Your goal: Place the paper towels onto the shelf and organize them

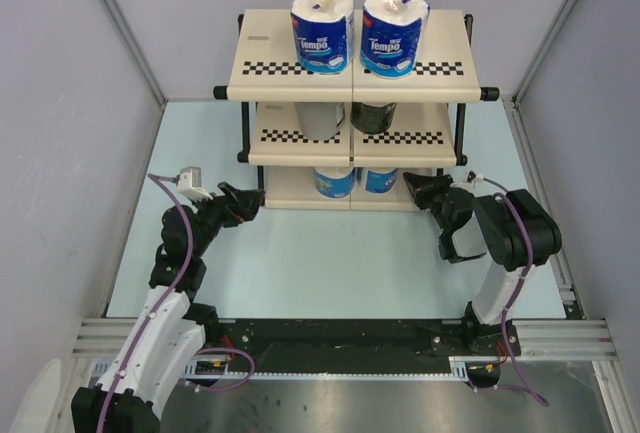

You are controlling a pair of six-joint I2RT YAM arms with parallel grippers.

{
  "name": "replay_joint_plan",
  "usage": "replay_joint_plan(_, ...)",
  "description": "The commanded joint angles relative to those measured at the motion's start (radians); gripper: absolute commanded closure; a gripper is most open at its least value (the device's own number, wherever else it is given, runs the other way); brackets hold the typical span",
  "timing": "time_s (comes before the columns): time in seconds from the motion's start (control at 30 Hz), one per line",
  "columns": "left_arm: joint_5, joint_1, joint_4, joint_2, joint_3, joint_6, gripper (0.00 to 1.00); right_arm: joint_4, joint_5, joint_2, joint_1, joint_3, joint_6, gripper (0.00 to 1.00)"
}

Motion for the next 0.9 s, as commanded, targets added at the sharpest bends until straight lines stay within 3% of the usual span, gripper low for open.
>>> replay_joint_plan(0.0, 0.008, -0.006, 0.024, 0.0, 0.017, 0.002, 0.07, 0.22, 0.054, 0.038, 0.011, 0.049, -0.036, 0.88)
replay_joint_plan(0.87, 0.003, -0.006, 0.011, -0.001, 0.016, -0.002, 0.07, 0.219, -0.023, 0.118, 0.082, 0.172, -0.062, 0.87)
